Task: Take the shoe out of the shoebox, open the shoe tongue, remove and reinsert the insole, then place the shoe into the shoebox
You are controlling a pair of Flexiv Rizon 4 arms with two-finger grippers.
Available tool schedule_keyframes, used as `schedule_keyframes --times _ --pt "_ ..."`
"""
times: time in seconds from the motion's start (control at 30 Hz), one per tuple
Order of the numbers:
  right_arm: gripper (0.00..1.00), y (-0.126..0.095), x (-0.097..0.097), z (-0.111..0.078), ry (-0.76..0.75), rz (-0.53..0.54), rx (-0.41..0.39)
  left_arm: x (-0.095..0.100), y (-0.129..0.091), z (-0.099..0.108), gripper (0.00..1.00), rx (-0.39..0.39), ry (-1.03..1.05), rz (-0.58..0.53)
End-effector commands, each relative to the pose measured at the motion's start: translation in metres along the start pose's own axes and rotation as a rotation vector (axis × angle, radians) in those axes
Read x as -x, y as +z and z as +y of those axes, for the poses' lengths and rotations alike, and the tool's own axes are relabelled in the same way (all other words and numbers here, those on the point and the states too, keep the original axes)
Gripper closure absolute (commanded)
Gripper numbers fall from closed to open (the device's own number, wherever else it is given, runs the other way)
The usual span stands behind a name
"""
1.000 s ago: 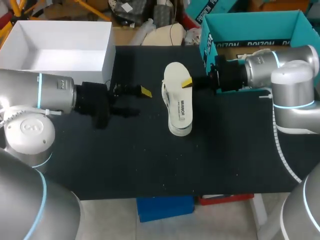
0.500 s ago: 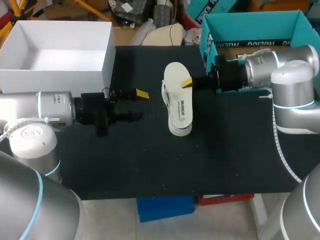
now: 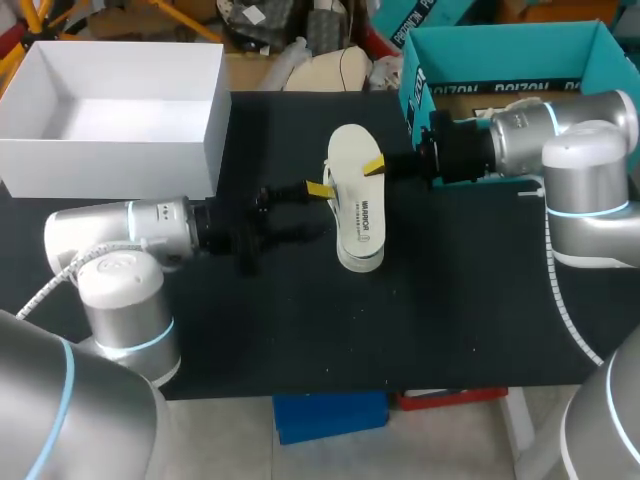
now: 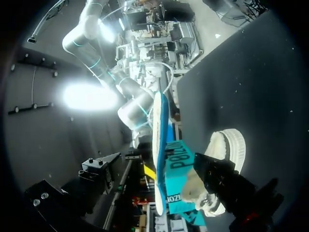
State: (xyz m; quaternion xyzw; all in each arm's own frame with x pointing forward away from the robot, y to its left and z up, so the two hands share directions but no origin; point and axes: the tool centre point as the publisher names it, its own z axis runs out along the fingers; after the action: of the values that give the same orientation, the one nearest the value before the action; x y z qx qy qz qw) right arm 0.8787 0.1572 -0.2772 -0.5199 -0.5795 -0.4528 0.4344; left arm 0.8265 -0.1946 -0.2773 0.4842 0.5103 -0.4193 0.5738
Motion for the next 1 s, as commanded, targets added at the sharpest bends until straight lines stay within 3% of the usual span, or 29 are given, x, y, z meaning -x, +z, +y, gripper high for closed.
schedule_keyframes --times 0.03,0.13,0.63,0.7,0.73,0.87,1.0 --pt "1.0 0.0 0.0 -0.001 0.0 -0.002 0.002 -0.006 0.03 0.009 0.24 0.002 0.012 -0.002" --pt "1.0 0.0 0.0 -0.001 0.0 -0.002 0.002 -0.009 0.039 0.014 0.49 0.013 0.033 0.003" --pt "1.0 0.0 0.0 -0.001 0.0 -0.002 0.002 -0.006 0.064 0.033 0.62 0.039 0.076 -0.045" --pt "1.0 0.0 0.0 -0.001 0.0 -0.002 0.002 -0.005 0.064 0.035 0.69 0.039 0.078 -0.051" --pt "1.0 0.0 0.0 -0.001 0.0 -0.002 0.002 -0.005 0.065 0.035 0.78 0.039 0.078 -0.053" --pt "1.0 0.0 0.0 -0.001 0.0 -0.002 0.002 -0.005 0.066 0.035 1.0 0.033 0.081 -0.057" --pt "1.0 -0.001 0.0 -0.001 0.001 0.009 0.008 -0.008 0.066 0.035 1.0 0.035 0.067 -0.063"
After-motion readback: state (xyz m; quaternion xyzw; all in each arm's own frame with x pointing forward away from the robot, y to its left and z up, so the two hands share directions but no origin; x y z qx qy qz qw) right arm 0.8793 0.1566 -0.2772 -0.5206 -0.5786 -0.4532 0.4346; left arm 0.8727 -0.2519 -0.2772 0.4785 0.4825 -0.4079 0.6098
